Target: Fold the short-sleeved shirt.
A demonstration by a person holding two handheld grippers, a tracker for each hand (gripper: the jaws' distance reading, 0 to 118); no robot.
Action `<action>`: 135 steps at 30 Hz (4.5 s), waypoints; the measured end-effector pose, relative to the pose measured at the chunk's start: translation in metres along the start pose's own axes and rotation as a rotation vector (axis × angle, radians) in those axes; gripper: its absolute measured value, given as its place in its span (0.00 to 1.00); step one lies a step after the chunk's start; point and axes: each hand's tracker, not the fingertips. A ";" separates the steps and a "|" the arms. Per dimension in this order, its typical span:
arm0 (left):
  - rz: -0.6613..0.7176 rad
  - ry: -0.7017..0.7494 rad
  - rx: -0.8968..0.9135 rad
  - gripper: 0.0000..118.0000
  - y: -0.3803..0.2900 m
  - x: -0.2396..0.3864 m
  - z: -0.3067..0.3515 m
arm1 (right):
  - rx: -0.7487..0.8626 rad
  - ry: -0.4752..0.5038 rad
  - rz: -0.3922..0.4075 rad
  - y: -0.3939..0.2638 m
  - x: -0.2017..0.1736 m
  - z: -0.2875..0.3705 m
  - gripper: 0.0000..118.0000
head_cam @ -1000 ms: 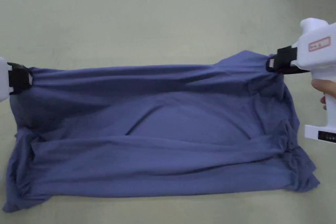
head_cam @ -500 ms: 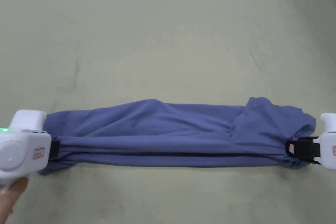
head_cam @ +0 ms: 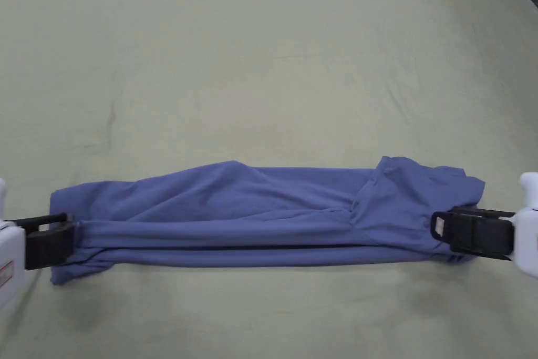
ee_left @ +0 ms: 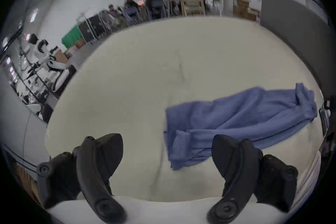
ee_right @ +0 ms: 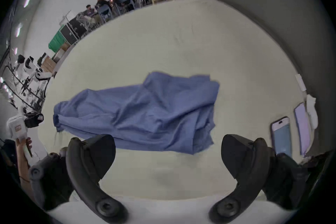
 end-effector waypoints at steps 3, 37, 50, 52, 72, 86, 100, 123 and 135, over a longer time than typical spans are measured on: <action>0.058 0.004 0.109 0.89 -0.011 -0.001 0.055 | 0.128 -0.025 0.057 -0.013 -0.020 0.037 0.99; 0.094 -0.269 -0.091 0.06 -0.011 0.002 -0.124 | -0.039 0.013 0.204 -0.036 -0.099 -0.024 0.02; -0.174 0.208 -0.150 0.06 0.032 -0.041 -0.081 | 0.006 0.055 0.197 -0.025 -0.108 -0.024 0.02; -0.070 0.182 -0.130 0.06 0.037 -0.028 -0.067 | 0.013 0.053 0.202 -0.023 -0.108 -0.026 0.02; 0.155 -0.635 -0.244 0.72 0.040 0.169 -0.100 | 0.029 0.041 0.083 -0.033 -0.048 -0.002 0.02; -0.075 -0.265 -0.151 0.00 0.030 0.139 -0.088 | -0.014 0.100 0.100 -0.034 -0.074 -0.020 0.02; -0.267 -0.452 -0.133 0.00 0.021 0.249 -0.054 | -0.031 0.088 0.049 -0.036 -0.055 -0.021 0.02; -0.016 -0.297 -0.293 0.84 0.003 0.103 -0.142 | -0.033 0.065 0.172 -0.041 -0.086 0.002 0.02; 0.031 -0.387 -0.173 0.09 0.002 0.068 -0.082 | -0.085 -0.010 0.248 -0.045 -0.101 -0.014 0.02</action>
